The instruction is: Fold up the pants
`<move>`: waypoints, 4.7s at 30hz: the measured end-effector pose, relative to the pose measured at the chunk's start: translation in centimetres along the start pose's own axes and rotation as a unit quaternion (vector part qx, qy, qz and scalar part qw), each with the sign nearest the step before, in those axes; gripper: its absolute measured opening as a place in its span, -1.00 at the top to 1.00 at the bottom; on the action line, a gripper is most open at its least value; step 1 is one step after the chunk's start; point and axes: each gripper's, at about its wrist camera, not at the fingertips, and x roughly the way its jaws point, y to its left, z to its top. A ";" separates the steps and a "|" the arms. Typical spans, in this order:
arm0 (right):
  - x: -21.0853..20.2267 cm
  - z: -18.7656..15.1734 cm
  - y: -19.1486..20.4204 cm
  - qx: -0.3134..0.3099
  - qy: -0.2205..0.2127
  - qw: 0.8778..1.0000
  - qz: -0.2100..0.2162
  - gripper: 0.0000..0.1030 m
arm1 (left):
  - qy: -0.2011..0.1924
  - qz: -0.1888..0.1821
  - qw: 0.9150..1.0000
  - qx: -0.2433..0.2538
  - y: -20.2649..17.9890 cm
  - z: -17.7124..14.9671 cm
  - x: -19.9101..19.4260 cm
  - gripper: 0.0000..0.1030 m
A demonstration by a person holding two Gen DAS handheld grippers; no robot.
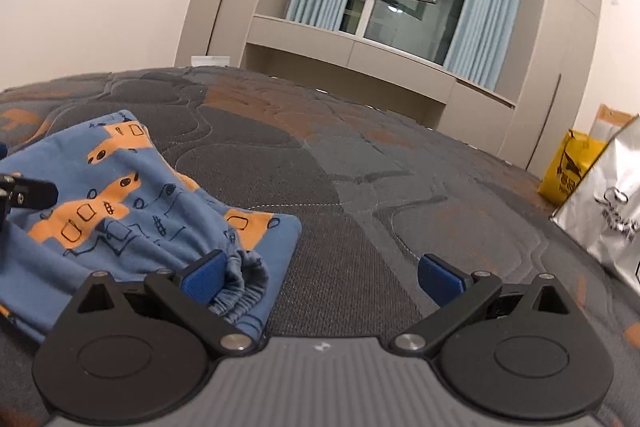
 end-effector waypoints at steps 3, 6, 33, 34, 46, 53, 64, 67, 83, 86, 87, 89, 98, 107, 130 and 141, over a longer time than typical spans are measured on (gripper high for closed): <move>-1.5 -0.2 -0.3 0.018 -0.021 1.000 -0.014 -1.00 | -0.001 0.000 1.000 0.000 0.1 -0.1 -0.3 -0.99; -2.8 -0.3 -0.5 0.030 -0.033 0.999 -0.019 -1.00 | 0.001 0.001 1.000 -0.003 0.0 -0.2 -0.3 -0.99; -5.2 -3.7 -0.3 0.109 -0.038 0.991 0.069 -1.00 | 0.003 -0.015 0.999 -0.031 1.0 -0.9 -0.2 -0.99; -5.2 -3.7 -0.3 0.110 -0.037 0.991 0.069 -1.00 | 0.003 -0.015 0.999 -0.031 0.9 -0.9 -0.2 -0.99; -5.4 -3.8 -0.4 0.108 -0.040 0.991 0.067 -1.00 | 0.002 -0.010 0.999 -0.032 0.7 -1.0 -0.4 -0.99; -5.5 -3.8 -0.2 0.107 -0.042 0.991 0.065 -1.00 | 0.001 -0.012 0.999 -0.036 0.7 -1.2 -0.6 -0.99; -5.5 -2.9 -0.8 0.112 -0.021 0.991 0.077 -1.00 | -0.002 -0.013 0.999 -0.029 0.4 -0.7 -1.0 -0.99; -5.9 -2.0 -1.6 0.119 -0.030 0.990 0.072 -1.00 | -0.010 -0.013 1.000 -0.021 0.1 -0.3 -1.4 -0.99; 1.7 1.8 -4.3 0.189 0.050 0.962 0.190 -1.00 | -0.009 -0.017 0.999 -0.028 0.5 0.5 -1.3 -0.99; 3.1 1.7 -3.9 0.200 0.073 0.957 0.198 -1.00 | 0.000 -0.022 0.999 -0.033 0.7 0.3 -1.0 -0.99; 3.5 1.5 -3.8 0.201 0.078 0.956 0.199 -0.99 | 0.005 -0.024 0.999 -0.035 0.9 0.2 -0.9 -0.99; 3.9 1.2 -3.4 0.198 0.085 0.956 0.200 -0.99 | 0.016 -0.030 0.999 -0.039 1.0 0.0 -0.6 -0.99; 3.8 0.7 -4.5 0.235 0.074 0.940 0.238 -1.00 | 0.028 -0.077 0.994 -0.075 1.7 -0.4 -1.6 -0.99; 2.7 -0.3 -4.6 0.254 0.058 0.927 0.268 -0.96 | 0.035 -0.082 0.991 -0.098 2.3 -0.5 -1.8 -0.99; 2.6 -1.6 -5.6 0.298 0.052 0.915 0.268 0.24 | 0.030 -0.061 0.990 -0.123 2.9 -0.1 -2.3 -0.95; 2.6 -1.6 -5.5 0.300 0.052 0.914 0.267 0.30 | 0.030 -0.059 0.990 -0.124 3.1 -0.2 -2.3 -0.83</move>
